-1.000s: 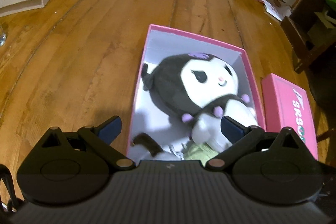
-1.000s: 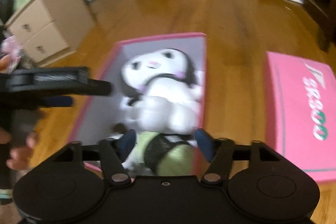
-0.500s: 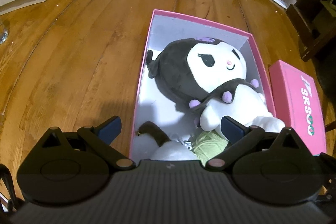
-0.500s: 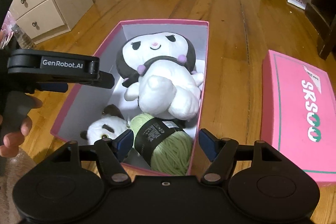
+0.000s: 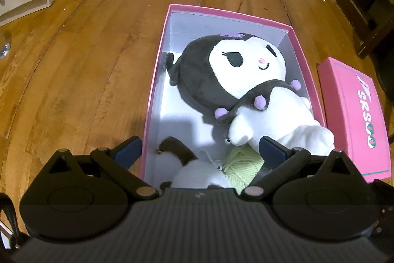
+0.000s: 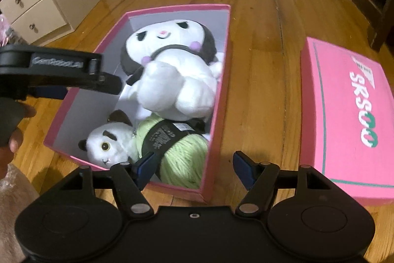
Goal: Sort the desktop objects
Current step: 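Move both tools over to the pink SRSOO lid beside the box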
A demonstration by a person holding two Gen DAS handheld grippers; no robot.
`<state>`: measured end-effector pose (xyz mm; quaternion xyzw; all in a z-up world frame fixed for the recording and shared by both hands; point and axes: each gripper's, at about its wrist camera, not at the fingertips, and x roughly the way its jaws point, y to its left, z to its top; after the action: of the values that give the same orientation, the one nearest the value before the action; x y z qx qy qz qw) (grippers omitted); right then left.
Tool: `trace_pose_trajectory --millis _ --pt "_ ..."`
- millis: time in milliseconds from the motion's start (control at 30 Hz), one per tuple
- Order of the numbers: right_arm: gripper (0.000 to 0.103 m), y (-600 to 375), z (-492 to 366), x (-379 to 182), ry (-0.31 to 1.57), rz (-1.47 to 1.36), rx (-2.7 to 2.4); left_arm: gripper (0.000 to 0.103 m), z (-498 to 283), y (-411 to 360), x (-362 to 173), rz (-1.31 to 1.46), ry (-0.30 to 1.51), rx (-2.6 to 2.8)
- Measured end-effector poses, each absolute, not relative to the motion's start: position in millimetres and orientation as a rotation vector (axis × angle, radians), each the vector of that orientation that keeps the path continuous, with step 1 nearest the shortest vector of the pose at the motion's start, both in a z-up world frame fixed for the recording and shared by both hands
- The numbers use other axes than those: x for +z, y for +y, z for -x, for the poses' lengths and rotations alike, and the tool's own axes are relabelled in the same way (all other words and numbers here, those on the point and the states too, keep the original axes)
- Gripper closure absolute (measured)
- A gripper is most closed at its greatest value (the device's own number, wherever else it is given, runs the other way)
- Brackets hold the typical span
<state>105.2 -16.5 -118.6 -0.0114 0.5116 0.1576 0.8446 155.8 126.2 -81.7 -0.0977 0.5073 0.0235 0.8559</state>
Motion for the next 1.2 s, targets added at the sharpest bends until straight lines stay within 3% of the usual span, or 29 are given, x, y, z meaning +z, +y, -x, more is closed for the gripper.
trace_pose_trajectory --millis 333,467,667,900,1200 --pt "0.028 -35.9 -94.6 -68.4 1.019 0.106 0.318 0.000 -131.9 83.1 -38.3 0.072 0.968 0.136" --pt "0.016 -41.3 -74.3 -31.1 0.914 0.296 0.356 0.000 -121.1 37.3 -11.3 0.053 0.914 0.068" --pt "0.015 -110.5 -111.0 0.6 0.941 0.233 0.250 0.000 -116.7 -39.0 -7.3 0.088 0.940 -0.125" --pt "0.015 -190.9 -158.5 -32.1 1.127 -0.140 0.092 0.000 -132.0 -89.3 -23.5 0.073 1.015 -0.143" --pt "0.015 -210.3 -180.7 -77.1 1.178 -0.169 0.123 0.000 -159.1 -162.1 -63.8 -0.026 1.096 -0.192"
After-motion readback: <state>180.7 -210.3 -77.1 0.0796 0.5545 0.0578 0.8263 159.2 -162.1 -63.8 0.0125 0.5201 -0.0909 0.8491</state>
